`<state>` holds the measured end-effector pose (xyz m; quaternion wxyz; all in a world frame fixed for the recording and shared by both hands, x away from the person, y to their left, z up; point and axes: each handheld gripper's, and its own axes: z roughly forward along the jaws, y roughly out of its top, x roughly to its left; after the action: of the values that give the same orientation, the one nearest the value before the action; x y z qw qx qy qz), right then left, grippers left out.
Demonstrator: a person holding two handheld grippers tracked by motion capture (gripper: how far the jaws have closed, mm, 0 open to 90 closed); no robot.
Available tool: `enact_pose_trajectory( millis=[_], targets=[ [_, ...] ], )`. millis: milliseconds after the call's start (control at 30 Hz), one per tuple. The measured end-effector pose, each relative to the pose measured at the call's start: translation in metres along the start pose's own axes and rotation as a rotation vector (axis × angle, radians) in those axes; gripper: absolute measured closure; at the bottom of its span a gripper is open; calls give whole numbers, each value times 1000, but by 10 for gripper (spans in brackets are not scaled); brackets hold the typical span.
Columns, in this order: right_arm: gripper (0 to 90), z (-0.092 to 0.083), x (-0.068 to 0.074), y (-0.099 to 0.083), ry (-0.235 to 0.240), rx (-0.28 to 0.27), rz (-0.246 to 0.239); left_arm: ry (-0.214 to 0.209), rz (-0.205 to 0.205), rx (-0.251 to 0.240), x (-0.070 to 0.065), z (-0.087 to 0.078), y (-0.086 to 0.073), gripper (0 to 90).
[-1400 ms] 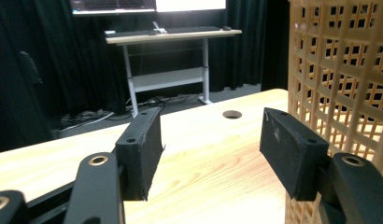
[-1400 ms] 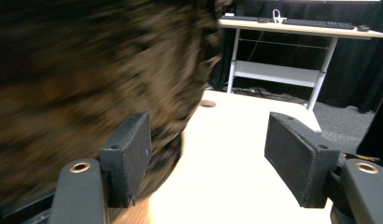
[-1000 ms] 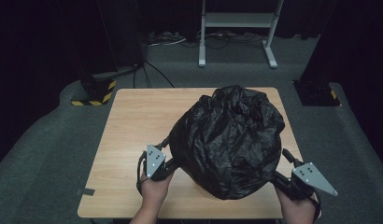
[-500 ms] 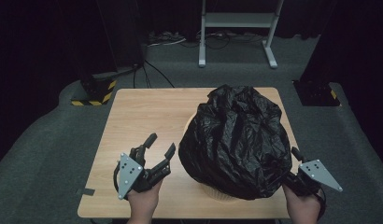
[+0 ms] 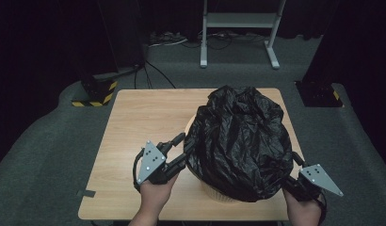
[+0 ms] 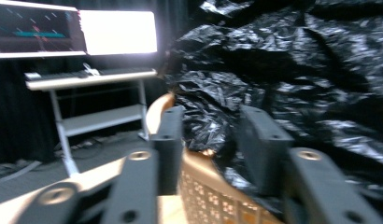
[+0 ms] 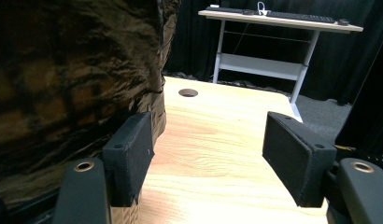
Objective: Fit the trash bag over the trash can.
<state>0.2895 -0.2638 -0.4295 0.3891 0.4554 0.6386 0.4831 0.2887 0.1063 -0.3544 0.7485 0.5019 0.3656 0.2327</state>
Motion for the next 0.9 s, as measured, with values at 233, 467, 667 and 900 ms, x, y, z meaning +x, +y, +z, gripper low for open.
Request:
enact_pose_trajectory(
  millis=[233,467,667,900],
  targets=[
    [336,-2,3,3,14,-11,0,63,41,-34,2,6,11,892],
    [336,3,7,2,31,4,1,184,74,-82,23,11,4,891],
    [336,11,16,-1,57,23,-7,226,4,-46,43,15,-21,891],
    [336,17,23,-2,76,36,-12,230,-30,48,55,19,-55,891]
  ],
)
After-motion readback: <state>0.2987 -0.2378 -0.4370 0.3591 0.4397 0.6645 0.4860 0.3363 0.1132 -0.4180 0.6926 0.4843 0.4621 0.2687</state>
